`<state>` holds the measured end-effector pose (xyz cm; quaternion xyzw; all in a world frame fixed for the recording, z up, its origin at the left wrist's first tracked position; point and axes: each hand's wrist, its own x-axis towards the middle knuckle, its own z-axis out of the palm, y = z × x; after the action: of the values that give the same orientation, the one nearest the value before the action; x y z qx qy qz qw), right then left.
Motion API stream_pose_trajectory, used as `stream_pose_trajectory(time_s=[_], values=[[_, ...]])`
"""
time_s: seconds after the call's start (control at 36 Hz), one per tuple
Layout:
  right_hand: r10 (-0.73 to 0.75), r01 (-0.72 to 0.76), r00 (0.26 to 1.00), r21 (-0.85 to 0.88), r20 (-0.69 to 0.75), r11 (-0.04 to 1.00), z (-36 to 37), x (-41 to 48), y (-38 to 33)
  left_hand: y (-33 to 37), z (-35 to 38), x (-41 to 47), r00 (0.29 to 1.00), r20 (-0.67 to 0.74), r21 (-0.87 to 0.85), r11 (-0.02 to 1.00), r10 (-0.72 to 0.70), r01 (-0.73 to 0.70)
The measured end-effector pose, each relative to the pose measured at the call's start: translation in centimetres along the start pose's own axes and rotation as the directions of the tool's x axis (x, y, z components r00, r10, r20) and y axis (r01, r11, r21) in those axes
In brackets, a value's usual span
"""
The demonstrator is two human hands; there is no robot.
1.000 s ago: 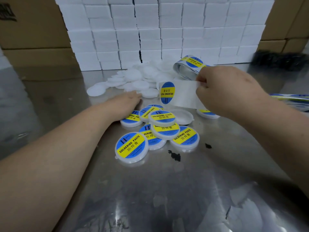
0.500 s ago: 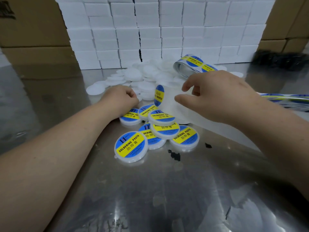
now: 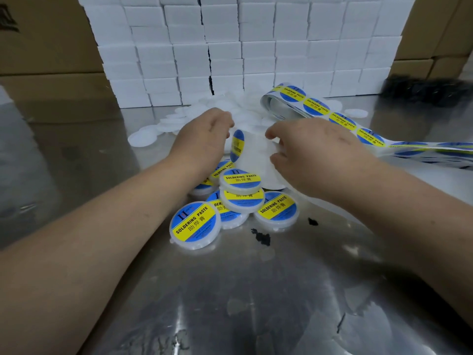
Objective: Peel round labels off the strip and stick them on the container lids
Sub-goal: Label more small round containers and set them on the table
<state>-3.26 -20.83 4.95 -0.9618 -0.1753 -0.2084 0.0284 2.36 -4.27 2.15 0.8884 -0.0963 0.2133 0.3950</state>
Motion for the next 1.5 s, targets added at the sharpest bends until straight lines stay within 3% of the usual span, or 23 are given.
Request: stream_pose_trajectory(time_s=[0.11,0.31,0.64,0.81,1.0,1.19,1.5], values=[[0.054,-0.056,0.998,0.075,0.025,0.996,-0.7,-0.1,0.2,1.0,0.3,-0.6,0.999,-0.022,0.034,0.999,0.039,-0.038],[0.078,-0.080,0.994,0.027,0.075,0.996,-1.3,-0.1,0.6,1.3,0.5,-0.7,0.985,0.167,0.154,0.985,0.047,-0.073],[0.034,-0.034,0.999,0.004,0.033,0.999,-0.8,0.4,1.3,1.7,0.3,-0.7,0.992,0.120,0.205,0.978,0.024,-0.048],[-0.027,0.034,0.993,-0.061,0.111,0.998,-0.7,0.5,1.2,1.7,0.2,-0.8,0.989,0.141,0.209,0.976,0.037,-0.066],[-0.005,0.012,0.984,-0.043,0.179,0.999,-1.0,0.5,0.9,1.7,0.2,-0.9,0.980,0.187,0.190,0.976,0.067,-0.103],[0.046,-0.046,0.999,0.009,-0.023,0.999,-0.2,0.6,0.5,1.9,0.2,-1.0,0.974,0.206,0.112,0.986,0.098,-0.123],[0.106,-0.110,0.994,0.176,0.029,0.978,-0.1,0.7,1.2,2.2,0.2,-1.4,0.967,0.225,0.084,0.987,0.116,-0.138]])
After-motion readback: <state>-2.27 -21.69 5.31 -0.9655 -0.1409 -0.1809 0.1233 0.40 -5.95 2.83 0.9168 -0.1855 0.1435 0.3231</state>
